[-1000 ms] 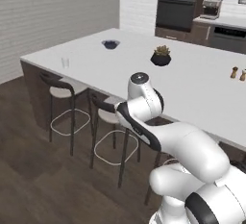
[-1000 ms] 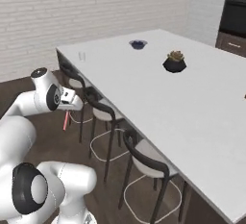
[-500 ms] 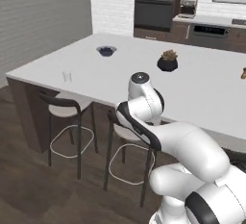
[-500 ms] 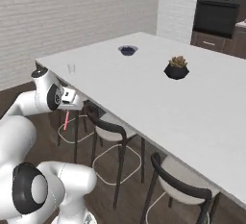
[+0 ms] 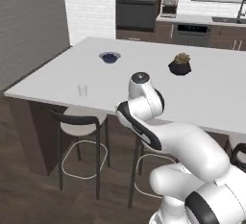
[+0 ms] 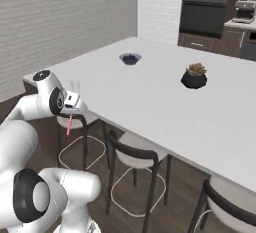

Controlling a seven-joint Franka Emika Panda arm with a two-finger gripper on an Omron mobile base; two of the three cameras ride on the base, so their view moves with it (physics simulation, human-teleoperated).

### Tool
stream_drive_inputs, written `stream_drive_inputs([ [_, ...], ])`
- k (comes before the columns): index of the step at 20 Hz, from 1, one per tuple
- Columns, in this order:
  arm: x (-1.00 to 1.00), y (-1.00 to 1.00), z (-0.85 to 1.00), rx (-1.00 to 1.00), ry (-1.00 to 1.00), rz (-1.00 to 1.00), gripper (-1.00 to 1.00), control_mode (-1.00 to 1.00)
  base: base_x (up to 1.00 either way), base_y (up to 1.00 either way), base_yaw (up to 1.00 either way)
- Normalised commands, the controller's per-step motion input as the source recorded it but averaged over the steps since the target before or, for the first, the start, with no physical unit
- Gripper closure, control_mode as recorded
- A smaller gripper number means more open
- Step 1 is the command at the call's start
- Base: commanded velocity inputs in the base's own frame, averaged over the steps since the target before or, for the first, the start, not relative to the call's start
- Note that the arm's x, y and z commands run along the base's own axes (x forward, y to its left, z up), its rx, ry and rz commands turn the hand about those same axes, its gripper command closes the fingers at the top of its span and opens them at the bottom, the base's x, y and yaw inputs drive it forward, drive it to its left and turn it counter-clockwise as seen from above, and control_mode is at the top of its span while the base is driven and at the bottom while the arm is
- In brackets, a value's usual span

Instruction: Take a straw from the drawer in front and place it inside the glass cup on the dining counter.

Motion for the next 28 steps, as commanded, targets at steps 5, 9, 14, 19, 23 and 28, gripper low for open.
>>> stream_drive_inputs([
  [5, 0.00, 0.00, 0.00, 0.00, 0.00, 0.00, 1.00, 1.00, 0.30, 1.00, -0.36],
  [9, 0.00, 0.00, 0.00, 0.00, 0.00, 0.00, 1.00, 1.00, 0.30, 1.00, -0.36],
  [14, 0.00, 0.00, 0.00, 0.00, 0.00, 0.00, 1.00, 1.00, 0.27, 0.99, -0.35],
  [19, 0.00, 0.00, 0.00, 0.00, 0.00, 0.00, 1.00, 1.00, 0.44, 0.73, -0.32],
  [23, 0.00, 0.00, 0.00, 0.00, 0.00, 0.00, 1.00, 1.00, 0.68, 0.50, -0.28],
  [28, 0.00, 0.00, 0.00, 0.00, 0.00, 0.00, 1.00, 1.00, 0.83, 0.19, -0.24],
])
